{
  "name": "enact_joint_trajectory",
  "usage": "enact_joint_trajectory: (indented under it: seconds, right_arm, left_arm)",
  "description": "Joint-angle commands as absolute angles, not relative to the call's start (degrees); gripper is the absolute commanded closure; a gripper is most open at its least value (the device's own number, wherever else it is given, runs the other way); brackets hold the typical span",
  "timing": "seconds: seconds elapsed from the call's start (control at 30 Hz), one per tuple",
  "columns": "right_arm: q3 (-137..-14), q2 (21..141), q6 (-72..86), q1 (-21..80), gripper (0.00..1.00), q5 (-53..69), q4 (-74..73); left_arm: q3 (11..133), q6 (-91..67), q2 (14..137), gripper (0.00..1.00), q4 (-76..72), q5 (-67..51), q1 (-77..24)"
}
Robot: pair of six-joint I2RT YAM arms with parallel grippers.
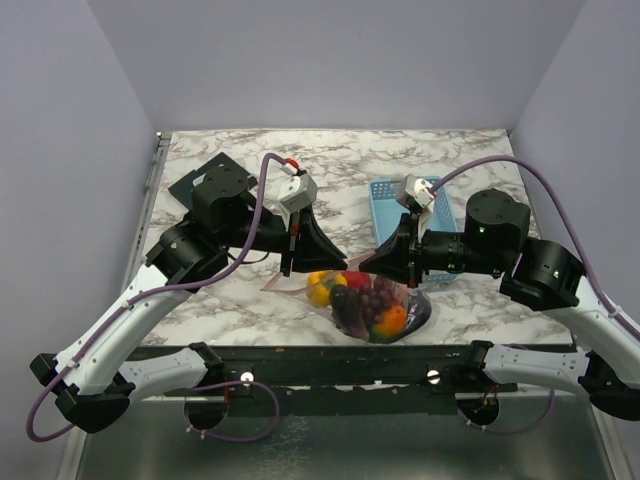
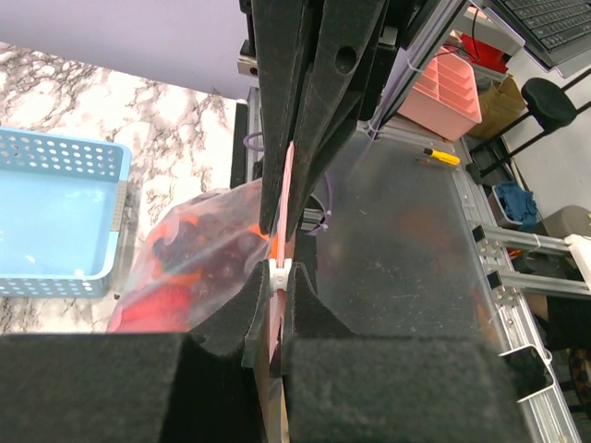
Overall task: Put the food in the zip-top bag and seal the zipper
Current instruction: Zip the zipper food storage bag at the center of the board.
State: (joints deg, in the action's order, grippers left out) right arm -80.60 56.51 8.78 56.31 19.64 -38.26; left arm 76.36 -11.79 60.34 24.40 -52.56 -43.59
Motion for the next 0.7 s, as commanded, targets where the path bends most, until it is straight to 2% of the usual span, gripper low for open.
enact_joint_trajectory:
  seconds: [0.0, 0.67]
  right_arm:
    - [-84.7, 54.1, 7.4, 56.3, 0.99, 13.6, -33.7]
    - [-89.3, 53.3, 3.0, 56.4, 0.99, -3.1, -39.4]
  left_arm:
    - [75.1, -11.9, 59.7, 1.00, 26.6, -53.9, -43.7]
    - [74.0, -11.7, 57.2, 1.00, 28.8, -50.8, -43.7]
